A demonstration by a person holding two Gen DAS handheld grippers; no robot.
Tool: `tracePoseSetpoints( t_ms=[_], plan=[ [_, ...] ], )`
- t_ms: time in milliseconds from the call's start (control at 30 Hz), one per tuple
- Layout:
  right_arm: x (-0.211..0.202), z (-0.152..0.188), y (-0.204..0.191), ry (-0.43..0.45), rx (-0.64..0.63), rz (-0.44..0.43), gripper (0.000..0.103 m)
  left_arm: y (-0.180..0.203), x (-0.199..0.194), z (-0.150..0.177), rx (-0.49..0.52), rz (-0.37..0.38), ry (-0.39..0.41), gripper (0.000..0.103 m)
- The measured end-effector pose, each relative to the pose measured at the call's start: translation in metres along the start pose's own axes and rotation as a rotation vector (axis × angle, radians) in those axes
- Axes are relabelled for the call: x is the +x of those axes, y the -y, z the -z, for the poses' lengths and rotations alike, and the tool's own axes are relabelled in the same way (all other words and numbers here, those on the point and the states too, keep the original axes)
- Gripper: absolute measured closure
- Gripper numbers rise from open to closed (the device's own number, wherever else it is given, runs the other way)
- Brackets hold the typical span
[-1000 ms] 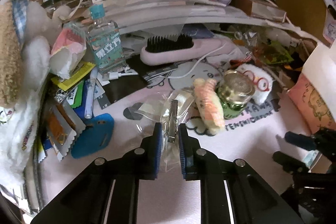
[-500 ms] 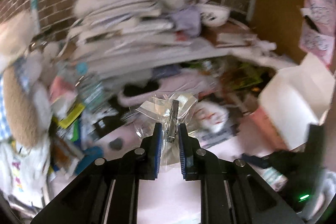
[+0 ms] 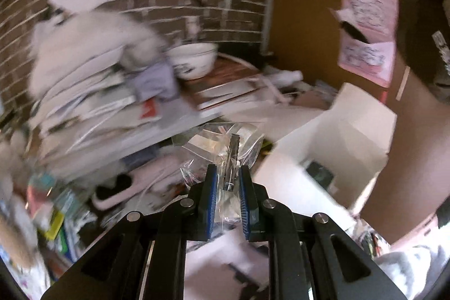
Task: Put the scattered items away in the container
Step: 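Lift the clip bag with the left gripper and carry it over the box, then lower the clip bag into the white box and open the left gripper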
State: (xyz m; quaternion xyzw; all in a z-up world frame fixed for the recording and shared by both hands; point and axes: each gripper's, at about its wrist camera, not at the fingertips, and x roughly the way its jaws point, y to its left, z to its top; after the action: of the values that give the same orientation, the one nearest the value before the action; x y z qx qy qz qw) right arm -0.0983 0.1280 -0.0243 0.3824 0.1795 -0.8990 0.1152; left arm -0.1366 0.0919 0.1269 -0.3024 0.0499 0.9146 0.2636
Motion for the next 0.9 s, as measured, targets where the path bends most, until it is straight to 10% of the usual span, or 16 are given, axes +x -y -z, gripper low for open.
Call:
tracePoseSetpoints(
  t_ms=[400,900],
  plan=[
    [0.001,0.002,0.001,-0.001,-0.013,0.04,0.069,0.077,0.047,-0.044,0.19,0.21,-0.153,0.093],
    [0.001,0.003,0.005,-0.007,-0.001,0.025,0.069,0.108,0.11,-0.026,0.315,0.195,-0.424,0.09]
  ],
)
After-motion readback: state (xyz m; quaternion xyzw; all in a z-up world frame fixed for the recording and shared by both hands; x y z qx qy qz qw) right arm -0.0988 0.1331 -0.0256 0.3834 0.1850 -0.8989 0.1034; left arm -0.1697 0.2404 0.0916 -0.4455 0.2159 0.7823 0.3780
